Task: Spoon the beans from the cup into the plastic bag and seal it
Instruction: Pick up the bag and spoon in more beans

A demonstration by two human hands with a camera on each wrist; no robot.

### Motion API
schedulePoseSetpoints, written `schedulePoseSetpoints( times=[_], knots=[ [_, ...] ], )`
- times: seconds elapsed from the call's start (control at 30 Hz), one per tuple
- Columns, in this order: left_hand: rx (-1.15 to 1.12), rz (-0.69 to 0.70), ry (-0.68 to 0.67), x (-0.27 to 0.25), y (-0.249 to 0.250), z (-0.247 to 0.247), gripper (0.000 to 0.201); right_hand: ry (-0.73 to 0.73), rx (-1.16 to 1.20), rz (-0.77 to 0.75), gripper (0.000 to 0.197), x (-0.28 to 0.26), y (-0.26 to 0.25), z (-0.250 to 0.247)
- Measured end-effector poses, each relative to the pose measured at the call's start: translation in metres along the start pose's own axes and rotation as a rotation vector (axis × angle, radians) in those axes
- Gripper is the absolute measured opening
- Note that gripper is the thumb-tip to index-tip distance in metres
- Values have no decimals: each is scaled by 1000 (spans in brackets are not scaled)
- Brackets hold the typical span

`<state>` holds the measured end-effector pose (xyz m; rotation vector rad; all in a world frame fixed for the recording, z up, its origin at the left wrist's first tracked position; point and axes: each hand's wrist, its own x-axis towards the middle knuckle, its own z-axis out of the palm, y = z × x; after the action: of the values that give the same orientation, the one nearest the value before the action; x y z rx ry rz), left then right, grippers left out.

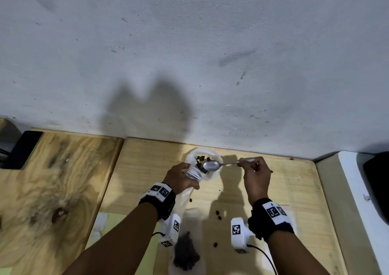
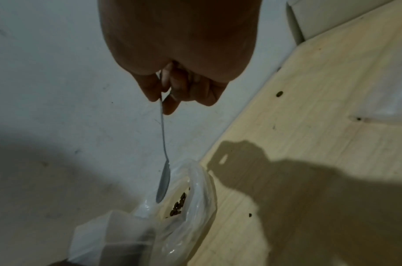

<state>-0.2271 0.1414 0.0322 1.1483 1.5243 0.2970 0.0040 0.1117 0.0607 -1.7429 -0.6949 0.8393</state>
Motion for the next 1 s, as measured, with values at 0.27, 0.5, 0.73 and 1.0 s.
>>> schedulePoseSetpoints(
  times=[0.27,0.5,0.73,1.0],
  knots=[
    [-32,95,125,-15,-4,-4,80,-36,-73,286,13,-7,14,14],
    [-128,232,197,-40,2,-4,83,-199,-393,310,25,-12,30,0],
    [-85,393,130,-58,12,4,97,-568,-131,-47,39,-44,-27,-7],
    [-115,442,70,-66,21,11,99,-745,-240,-84,10,-52,-62,-6]
  ],
)
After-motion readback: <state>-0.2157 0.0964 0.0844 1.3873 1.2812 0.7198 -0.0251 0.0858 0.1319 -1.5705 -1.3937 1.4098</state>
